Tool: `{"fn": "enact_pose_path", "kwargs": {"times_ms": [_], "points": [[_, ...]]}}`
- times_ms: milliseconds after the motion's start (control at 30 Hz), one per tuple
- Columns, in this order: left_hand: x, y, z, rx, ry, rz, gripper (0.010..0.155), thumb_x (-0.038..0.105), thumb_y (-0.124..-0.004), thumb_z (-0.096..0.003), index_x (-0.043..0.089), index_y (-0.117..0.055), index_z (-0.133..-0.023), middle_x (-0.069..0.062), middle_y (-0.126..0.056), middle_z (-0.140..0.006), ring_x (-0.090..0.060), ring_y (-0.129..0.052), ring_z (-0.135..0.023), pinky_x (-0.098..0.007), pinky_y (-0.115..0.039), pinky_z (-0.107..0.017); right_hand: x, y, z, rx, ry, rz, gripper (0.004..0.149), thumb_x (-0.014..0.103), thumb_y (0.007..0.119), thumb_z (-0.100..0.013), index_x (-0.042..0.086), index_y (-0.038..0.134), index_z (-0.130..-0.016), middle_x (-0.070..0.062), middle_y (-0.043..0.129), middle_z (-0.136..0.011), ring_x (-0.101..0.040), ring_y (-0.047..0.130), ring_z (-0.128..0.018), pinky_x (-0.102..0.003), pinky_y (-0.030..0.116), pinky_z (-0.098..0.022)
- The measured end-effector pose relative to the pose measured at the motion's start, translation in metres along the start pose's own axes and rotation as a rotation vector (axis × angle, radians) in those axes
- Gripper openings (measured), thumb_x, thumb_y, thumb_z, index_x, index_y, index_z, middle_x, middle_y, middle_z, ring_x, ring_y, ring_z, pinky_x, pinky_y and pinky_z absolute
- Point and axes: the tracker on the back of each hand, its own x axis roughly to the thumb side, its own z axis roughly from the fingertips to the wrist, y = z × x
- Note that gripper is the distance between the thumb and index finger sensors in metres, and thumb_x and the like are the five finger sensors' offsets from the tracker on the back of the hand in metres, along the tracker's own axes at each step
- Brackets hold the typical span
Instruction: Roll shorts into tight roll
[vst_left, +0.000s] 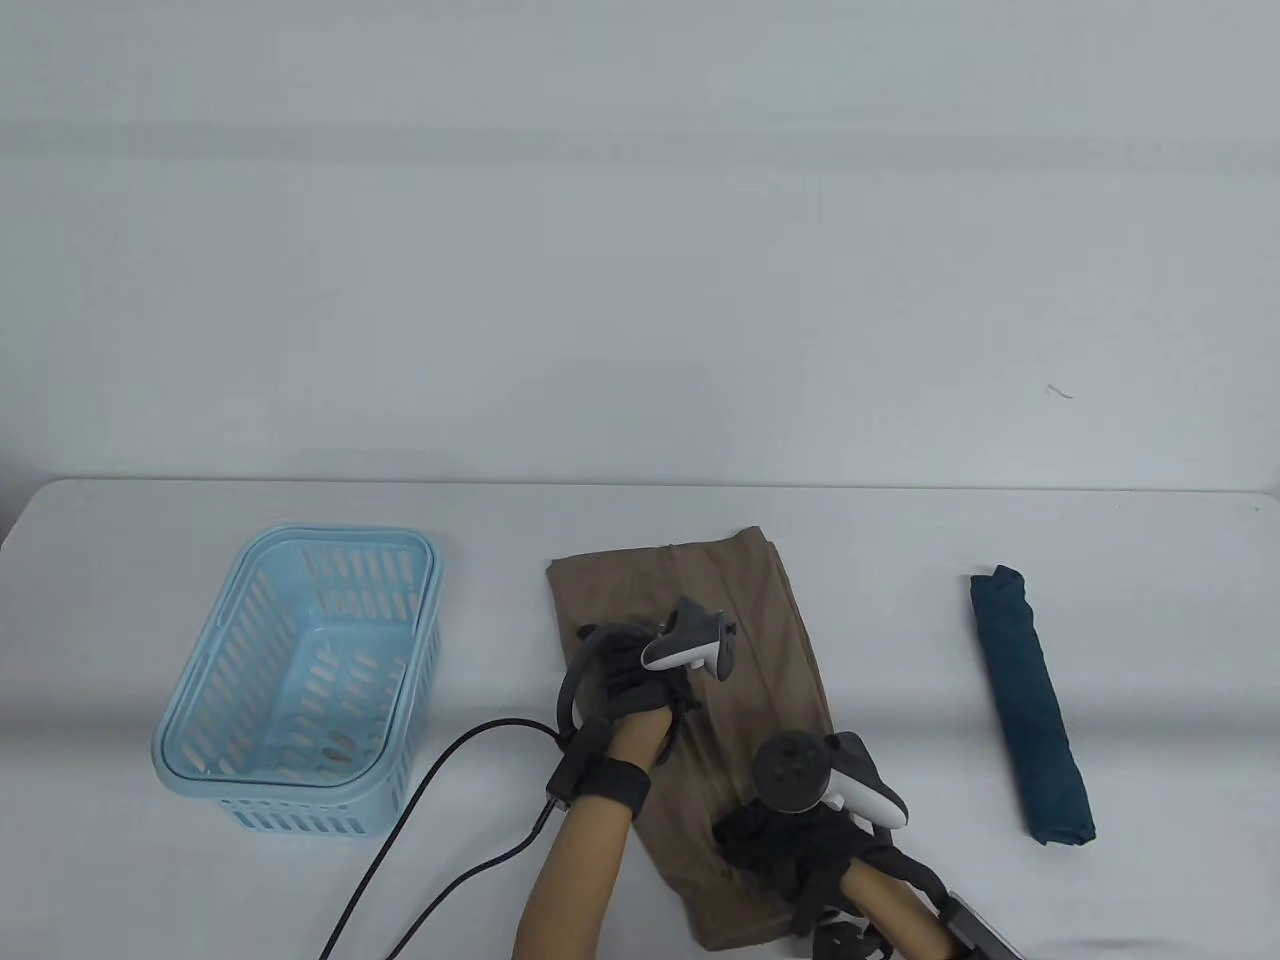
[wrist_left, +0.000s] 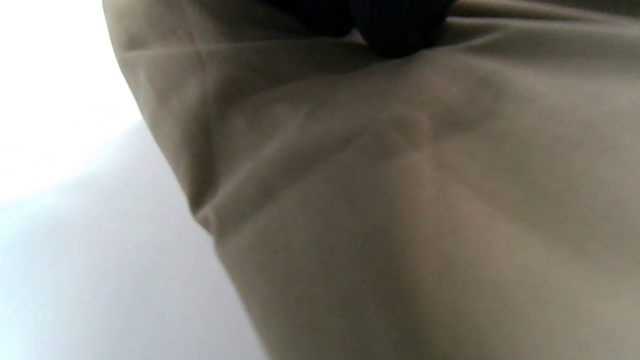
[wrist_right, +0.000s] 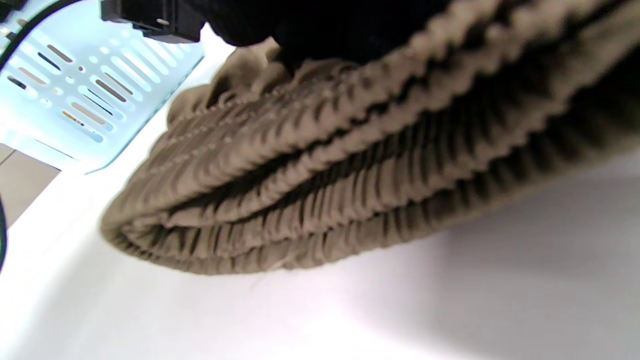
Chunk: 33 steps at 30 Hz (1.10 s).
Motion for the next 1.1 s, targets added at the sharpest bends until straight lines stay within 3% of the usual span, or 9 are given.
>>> {"fn": "enact_pose_path", "kwargs": {"times_ms": [433,800,867,933,1100], "points": [[-0.012,0.002,-0.021,0.004,-0.001,0.100,0.055,0.030,-0.061,-0.0542,0.021,-0.031,-0.100,-0.017,-0.018,-0.115,-0.046,-0.023,-0.110,-0.073,-0.024,-0.071,0.002,0.000,-0.026,0.027,-0.036,-0.180,0.055,0.033,0.059,-0.055,0.004,0.052,-0.101,-0.024,0.054,-0.084,-0.028,0.073,-0.062,-0.038,0.070,-0.046],[-0.017,-0.004,-0.020,0.040,-0.017,0.121,0.057,0.031,-0.057,-0.0545,0.021,-0.026,-0.101,-0.016,-0.015,-0.114,-0.046,-0.021,-0.110,-0.071,-0.025,-0.072,0.006,0.000,-0.025,-0.008,-0.019,-0.193,0.054,0.033,0.059,-0.055,0.005,0.053,-0.101,-0.024,0.055,-0.083,-0.028,0.074,-0.061,-0.038,0.070,-0.046],[-0.020,-0.003,-0.013,0.127,0.027,0.049,0.066,0.037,-0.061,-0.0528,0.015,-0.027,-0.105,-0.018,-0.017,-0.114,-0.047,-0.024,-0.109,-0.071,-0.028,-0.072,0.011,-0.005,-0.019,-0.006,-0.041,-0.189,0.056,0.032,0.059,-0.054,0.004,0.054,-0.102,-0.027,0.055,-0.087,-0.033,0.075,-0.065,-0.042,0.070,-0.049],[-0.025,-0.001,-0.001,0.195,0.053,-0.013,0.071,0.040,-0.061,-0.0524,0.012,-0.023,-0.106,-0.021,-0.016,-0.114,-0.049,-0.025,-0.108,-0.071,-0.029,-0.072,0.019,-0.015,-0.004,-0.041,-0.102,-0.208,0.055,0.032,0.060,-0.054,0.006,0.056,-0.102,-0.026,0.057,-0.099,-0.043,0.074,-0.075,-0.054,0.067,-0.057],[-0.034,-0.004,0.060,0.288,-0.133,0.135,0.071,0.039,-0.062,-0.0528,0.009,-0.025,-0.107,-0.024,-0.019,-0.113,-0.052,-0.028,-0.107,-0.073,-0.030,-0.070,0.028,-0.041,0.046,-0.262,-0.177,-0.088,0.056,0.032,0.064,-0.053,0.007,0.056,-0.103,-0.024,0.058,-0.101,-0.043,0.072,-0.084,-0.058,0.062,-0.062]]}}
